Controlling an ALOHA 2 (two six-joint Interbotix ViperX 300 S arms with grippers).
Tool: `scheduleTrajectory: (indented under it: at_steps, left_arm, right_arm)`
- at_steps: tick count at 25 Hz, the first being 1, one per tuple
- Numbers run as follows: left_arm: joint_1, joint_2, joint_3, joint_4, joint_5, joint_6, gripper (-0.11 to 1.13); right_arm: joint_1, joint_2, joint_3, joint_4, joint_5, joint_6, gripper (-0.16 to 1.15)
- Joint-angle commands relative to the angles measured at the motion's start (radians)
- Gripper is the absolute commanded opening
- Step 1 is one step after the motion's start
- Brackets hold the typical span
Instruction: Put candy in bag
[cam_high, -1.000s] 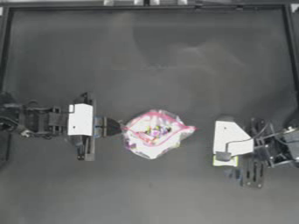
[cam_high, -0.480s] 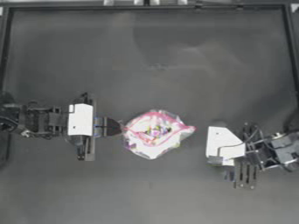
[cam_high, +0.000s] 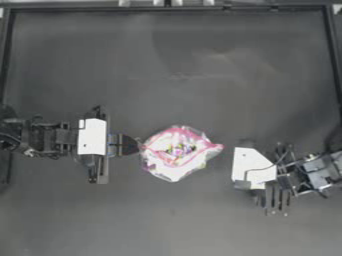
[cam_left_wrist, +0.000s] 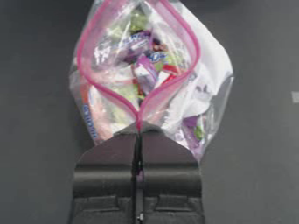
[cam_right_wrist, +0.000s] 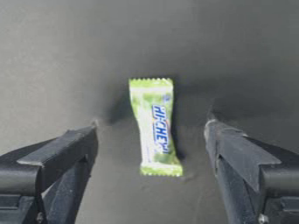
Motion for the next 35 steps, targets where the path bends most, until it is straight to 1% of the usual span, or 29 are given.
scheduleTrajectory:
  at_steps: [1,9,12,18,19,20,24,30,35]
  left_arm:
    - [0.000,-0.015,-0.018,-0.002,-0.008,-0.002,0.05]
    - [-0.002,-0.015,-0.020,-0.002,-0.008,-0.003,0.05]
    - [-0.002,-0.015,-0.020,-0.002,-0.008,-0.005,0.05]
    - [-0.003,-0.015,-0.020,-0.002,-0.008,-0.005,0.05]
    - [-0.005,-0.015,-0.018,-0.002,-0.008,-0.005,0.05]
    - [-0.005,-0.017,-0.020,-0.002,-0.008,-0.005,0.05]
    - [-0.003,-0.015,-0.020,-0.002,-0.008,-0.005,0.05]
    - [-0.006,-0.017,-0.020,-0.002,-0.008,-0.005,0.05]
    - [-0.006,-0.017,-0.018,-0.002,-0.008,-0.003,0.05]
  right_arm:
    - [0.002,0.006,-0.006,0.002,-0.014,0.000,0.99]
    - [0.002,0.041,-0.009,0.000,-0.031,0.000,0.98]
    - [0.002,0.052,-0.009,0.003,-0.026,0.000,0.85]
    - [0.003,0.083,-0.009,0.009,0.006,0.000,0.43]
    - [0.005,0.094,-0.012,0.009,0.021,0.000,0.36]
    - [0.009,0.101,-0.014,0.009,0.031,0.000,0.32]
    - [0.032,0.112,-0.031,-0.003,0.046,0.002,0.22]
    - [0.038,0.074,-0.041,-0.002,0.043,0.000,0.07]
    - [0.037,0.002,-0.038,0.000,0.037,0.003,0.06]
